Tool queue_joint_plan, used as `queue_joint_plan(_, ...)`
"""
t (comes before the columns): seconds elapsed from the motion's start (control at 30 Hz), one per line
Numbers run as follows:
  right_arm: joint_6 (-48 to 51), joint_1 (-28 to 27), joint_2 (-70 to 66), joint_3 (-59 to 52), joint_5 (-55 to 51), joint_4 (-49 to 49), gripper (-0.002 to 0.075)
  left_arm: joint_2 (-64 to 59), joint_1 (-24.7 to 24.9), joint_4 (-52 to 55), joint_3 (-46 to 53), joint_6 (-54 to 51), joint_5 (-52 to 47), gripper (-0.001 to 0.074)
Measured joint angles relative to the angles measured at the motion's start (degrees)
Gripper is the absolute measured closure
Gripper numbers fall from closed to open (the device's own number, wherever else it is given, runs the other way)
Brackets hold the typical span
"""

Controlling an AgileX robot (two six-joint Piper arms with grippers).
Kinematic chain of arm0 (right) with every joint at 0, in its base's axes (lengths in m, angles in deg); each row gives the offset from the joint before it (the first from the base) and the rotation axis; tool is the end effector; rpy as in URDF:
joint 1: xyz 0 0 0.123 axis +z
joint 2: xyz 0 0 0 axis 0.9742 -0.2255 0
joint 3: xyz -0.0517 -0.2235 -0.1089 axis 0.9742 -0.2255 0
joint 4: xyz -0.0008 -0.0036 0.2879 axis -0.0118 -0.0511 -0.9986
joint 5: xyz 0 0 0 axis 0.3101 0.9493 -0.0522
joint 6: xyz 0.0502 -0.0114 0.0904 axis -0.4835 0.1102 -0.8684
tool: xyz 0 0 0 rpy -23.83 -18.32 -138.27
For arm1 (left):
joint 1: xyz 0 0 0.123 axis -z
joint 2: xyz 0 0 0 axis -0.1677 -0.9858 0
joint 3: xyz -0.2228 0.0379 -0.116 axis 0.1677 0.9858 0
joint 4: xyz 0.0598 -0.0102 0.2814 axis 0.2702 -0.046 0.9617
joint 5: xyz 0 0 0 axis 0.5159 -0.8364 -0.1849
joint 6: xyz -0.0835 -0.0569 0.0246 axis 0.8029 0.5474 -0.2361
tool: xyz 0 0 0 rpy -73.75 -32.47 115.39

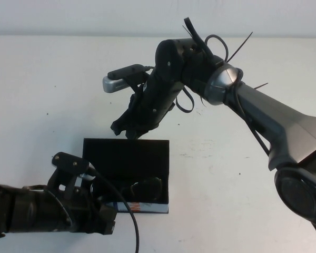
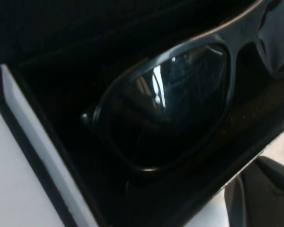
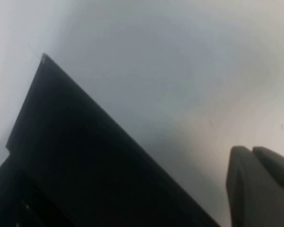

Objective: Return glasses to glasses case
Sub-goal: Close the glasses case

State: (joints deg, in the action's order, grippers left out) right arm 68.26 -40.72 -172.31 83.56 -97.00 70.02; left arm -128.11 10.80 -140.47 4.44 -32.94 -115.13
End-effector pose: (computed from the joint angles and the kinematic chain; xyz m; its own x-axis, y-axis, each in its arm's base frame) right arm 0.4193 0.3379 0.1777 -0.6817 -0.6181 -0.3915 -0.7159 0.6738 0.1828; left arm 0.2351 -0.1379 0.0620 -0.7480 0.3015 -0.5912 0.5763 0.7369 -0.3534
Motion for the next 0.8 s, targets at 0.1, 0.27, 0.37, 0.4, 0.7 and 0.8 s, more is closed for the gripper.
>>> queue_joint_plan(0.1, 0.0, -0.1, 0.2, 0.3, -1.3, -0.1, 0.0739, 0.0, 0.0, 0.0, 0.0, 0.0, 0.0, 0.0736)
queue_joint_plan(0.27, 0.0, -0.1, 0.2, 1.8, -2.5, -0.7, 0.0739, 0.0, 0.1, 0.1, 0.0, 0.0, 0.3, 0.0734)
queue_joint_plan(0.37, 0.0, 0.0, 0.8, 2.0, -3.1, -1.9, 0.0739, 0.0, 0.1, 0.1, 0.0, 0.0, 0.8, 0.0735)
queue_joint_plan(0.4, 0.0, 0.2, 1.0, 2.0, -3.2, -2.0, 0.0739, 0.0, 0.1, 0.1, 0.0, 0.0, 0.9, 0.0735)
queue_joint_plan(0.7, -2.4, 3.2, 4.2, -1.5, -3.3, -2.4, 0.0739, 0.0, 0.1, -0.1, 0.0, 0.0, 1.0, 0.0735)
queue_joint_plan(0.8, -3.4, 4.0, 6.0, -4.8, -3.4, -2.5, 0.0739, 0.0, 0.1, -0.1, 0.0, -0.1, 1.0, 0.0735)
